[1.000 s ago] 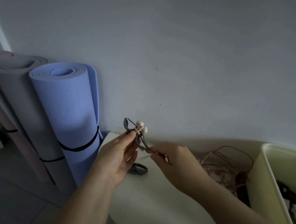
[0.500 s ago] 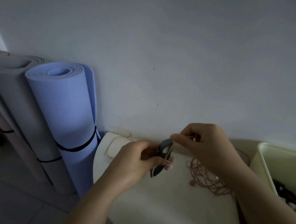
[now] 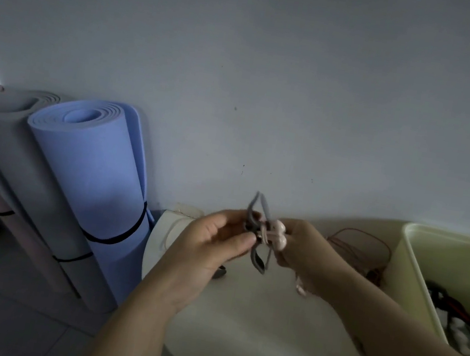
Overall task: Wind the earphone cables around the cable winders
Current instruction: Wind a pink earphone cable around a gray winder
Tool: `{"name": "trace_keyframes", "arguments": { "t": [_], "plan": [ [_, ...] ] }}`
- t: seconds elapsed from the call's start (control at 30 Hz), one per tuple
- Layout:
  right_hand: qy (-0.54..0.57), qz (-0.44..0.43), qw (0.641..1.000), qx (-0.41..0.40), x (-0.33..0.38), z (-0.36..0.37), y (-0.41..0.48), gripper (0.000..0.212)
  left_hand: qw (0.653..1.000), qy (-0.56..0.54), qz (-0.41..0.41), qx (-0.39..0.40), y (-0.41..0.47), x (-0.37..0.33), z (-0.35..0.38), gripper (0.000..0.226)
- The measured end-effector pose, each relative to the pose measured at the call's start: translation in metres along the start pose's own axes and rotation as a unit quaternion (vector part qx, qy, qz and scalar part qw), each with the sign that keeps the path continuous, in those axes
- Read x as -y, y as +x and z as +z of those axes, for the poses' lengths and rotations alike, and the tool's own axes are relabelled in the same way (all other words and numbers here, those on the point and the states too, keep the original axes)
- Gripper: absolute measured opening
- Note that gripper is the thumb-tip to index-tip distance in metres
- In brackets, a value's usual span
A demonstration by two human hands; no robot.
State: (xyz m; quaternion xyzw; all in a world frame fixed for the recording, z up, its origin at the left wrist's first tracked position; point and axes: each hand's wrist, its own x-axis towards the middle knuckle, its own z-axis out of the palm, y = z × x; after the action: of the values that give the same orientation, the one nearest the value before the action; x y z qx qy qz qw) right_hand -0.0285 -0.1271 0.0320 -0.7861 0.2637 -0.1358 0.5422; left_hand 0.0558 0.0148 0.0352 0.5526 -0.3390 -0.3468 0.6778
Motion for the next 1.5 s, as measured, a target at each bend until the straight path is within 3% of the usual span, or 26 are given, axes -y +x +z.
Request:
{"name": "trace_keyframes", "arguments": {
  "t": [0.2, 0.47, 0.53, 0.63, 0.7, 0.8, 0.93, 1.2, 1.33, 1.43, 1.5],
  "plan": [
    [-0.088, -0.054, 0.994, 0.030, 0.004, 0.017, -0.001, 0.039, 0.975, -0.198, -0.015, -0.098, 0.005, 0.001, -0.006, 0.027],
    [-0.220, -0.147, 0.962, 0.069, 0.013, 0.010, -0.012, 0.025, 0.957, -0.199, -0.066, -0.203, 0.006, -0.001, -0.010, 0.024],
    [-0.286, -0.178, 0.939, 0.066, 0.017, 0.009, -0.017, 0.024, 0.964, -0.153, -0.058, -0.208, 0.006, 0.000, -0.011, 0.022],
    [-0.329, -0.222, 0.916, 0.050, 0.026, 0.005, -0.022, 0.024, 0.965, 0.130, -0.020, -0.226, 0.008, 0.009, -0.017, 0.018],
    [-0.338, -0.224, 0.913, 0.030, 0.031, -0.002, -0.022, 0.023, 0.947, 0.269, 0.008, -0.175, 0.005, 0.010, -0.015, 0.027],
    [-0.311, -0.213, 0.926, -0.017, 0.029, -0.017, -0.016, 0.018, 0.943, 0.315, 0.012, -0.103, 0.003, 0.011, -0.008, 0.029],
    [-0.187, -0.170, 0.966, -0.054, 0.026, -0.032, -0.014, 0.022, 0.946, 0.324, -0.021, -0.020, 0.001, 0.010, -0.008, 0.024],
    [-0.021, -0.094, 0.995, -0.031, 0.015, -0.035, -0.006, 0.023, 0.974, 0.217, -0.033, 0.055, 0.000, 0.003, -0.003, 0.027],
    [-0.020, -0.042, 0.999, 0.021, 0.003, -0.017, -0.002, 0.028, 1.000, 0.019, -0.020, 0.009, -0.001, -0.002, 0.003, 0.032],
    [-0.021, -0.030, 0.999, 0.030, 0.002, 0.001, -0.001, 0.033, 0.986, -0.155, -0.037, -0.051, 0.003, -0.002, 0.001, 0.039],
    [-0.088, -0.064, 0.994, 0.025, 0.005, 0.007, -0.002, 0.039, 0.966, -0.235, -0.057, -0.091, 0.004, -0.003, -0.001, 0.028]
  ]
}}
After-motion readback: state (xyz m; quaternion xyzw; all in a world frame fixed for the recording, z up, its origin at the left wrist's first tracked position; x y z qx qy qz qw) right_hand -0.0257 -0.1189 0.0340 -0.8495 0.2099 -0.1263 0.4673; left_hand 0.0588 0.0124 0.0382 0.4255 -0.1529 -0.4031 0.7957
